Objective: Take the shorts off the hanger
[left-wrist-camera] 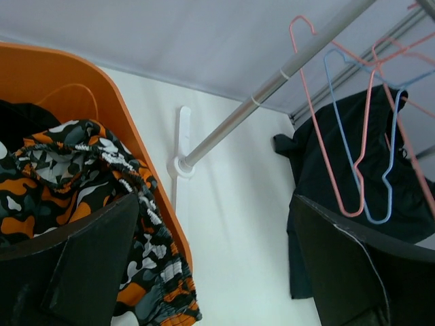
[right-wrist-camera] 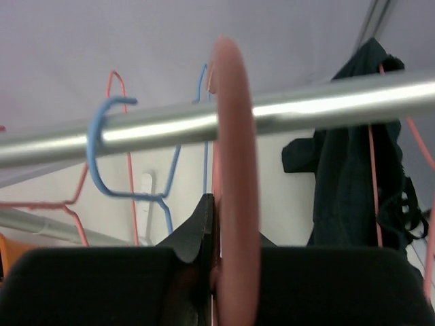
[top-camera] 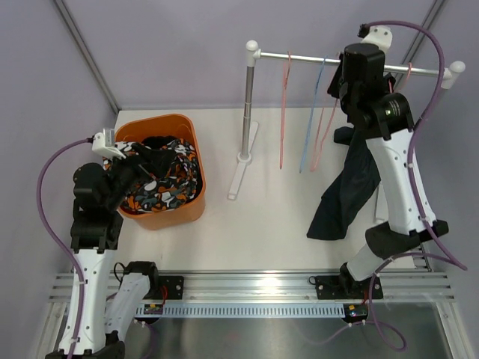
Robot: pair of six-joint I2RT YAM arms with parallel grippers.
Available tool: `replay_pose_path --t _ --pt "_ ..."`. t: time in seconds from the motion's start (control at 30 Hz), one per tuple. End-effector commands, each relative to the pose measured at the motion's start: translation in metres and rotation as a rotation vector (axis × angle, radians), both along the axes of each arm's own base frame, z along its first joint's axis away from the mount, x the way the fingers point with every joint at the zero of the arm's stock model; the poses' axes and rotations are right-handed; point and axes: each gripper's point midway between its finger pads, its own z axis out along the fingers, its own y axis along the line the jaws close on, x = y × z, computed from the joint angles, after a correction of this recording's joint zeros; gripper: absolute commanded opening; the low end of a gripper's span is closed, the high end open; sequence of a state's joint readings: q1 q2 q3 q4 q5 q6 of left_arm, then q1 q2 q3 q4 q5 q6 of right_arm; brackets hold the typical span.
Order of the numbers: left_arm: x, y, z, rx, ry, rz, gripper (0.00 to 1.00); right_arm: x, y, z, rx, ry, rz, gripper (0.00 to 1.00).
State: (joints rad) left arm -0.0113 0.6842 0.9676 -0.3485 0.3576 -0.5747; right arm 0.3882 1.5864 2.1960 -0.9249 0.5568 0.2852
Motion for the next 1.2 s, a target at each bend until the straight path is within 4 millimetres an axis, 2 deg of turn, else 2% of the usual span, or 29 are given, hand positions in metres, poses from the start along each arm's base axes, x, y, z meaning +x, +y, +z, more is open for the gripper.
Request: replay_pose_path --t 0.0,0.03,0.2,0.47,0.63,0.83,0.9,1.17 --pt "-0.006 -0.009 -0.014 0.057 -0.016 -0.074 0.99 0.017 0.002 0.020 -0.021 -0.033 0.031 0.00" --pt "-0.007 -0.009 -0.017 0.064 -0.016 -0.075 0.99 0.027 0.004 0.022 -0.021 -0.038 0.027 0.00" --pt "-0.015 -0.004 -0.033 0.103 -0.010 -0.059 0.99 0.047 -0.007 0.013 -0.036 -0.017 0.009 0.00" --pt "-0.018 -0.001 -0.072 0.137 0.053 -0.057 0.99 0.060 -0.023 -0.013 -0.077 0.047 0.012 0.00" --pt "-0.020 -0.001 -0.073 0.144 0.055 -0.060 0.99 0.061 -0.023 -0.030 -0.103 0.095 0.046 0.00" --pt "-0.019 -0.001 -0.075 0.145 0.062 -0.062 0.99 0.061 -0.022 -0.035 -0.090 0.105 0.107 0.00" --pt "-0.018 -0.002 -0.077 0.145 0.071 -0.066 0.99 0.059 -0.021 -0.035 -0.072 0.105 0.122 0.04" --pt "-0.018 -0.001 -0.079 0.145 0.077 -0.064 0.99 0.053 -0.020 -0.054 -0.039 0.151 0.114 0.05"
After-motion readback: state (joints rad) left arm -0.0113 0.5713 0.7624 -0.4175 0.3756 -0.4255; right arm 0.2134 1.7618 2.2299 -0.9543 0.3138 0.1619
